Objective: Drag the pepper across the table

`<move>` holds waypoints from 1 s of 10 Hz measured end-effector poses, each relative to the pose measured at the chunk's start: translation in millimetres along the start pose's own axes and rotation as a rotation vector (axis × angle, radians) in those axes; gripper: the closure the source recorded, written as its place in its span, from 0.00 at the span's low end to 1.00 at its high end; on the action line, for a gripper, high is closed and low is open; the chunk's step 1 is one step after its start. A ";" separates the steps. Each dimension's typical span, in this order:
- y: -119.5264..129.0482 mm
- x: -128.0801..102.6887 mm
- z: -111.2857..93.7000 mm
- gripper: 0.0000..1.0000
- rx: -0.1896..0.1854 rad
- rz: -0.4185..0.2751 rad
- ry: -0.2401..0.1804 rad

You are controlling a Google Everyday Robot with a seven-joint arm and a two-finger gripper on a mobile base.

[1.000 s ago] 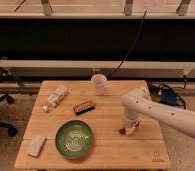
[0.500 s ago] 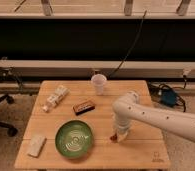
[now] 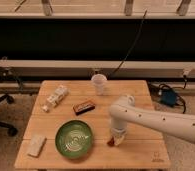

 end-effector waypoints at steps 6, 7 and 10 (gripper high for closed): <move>11.5 -26.9 10.0 1.00 -0.016 -0.131 0.012; 17.7 -37.7 10.0 1.00 -0.011 -0.180 0.016; 16.3 -35.4 5.8 0.96 -0.001 -0.180 0.012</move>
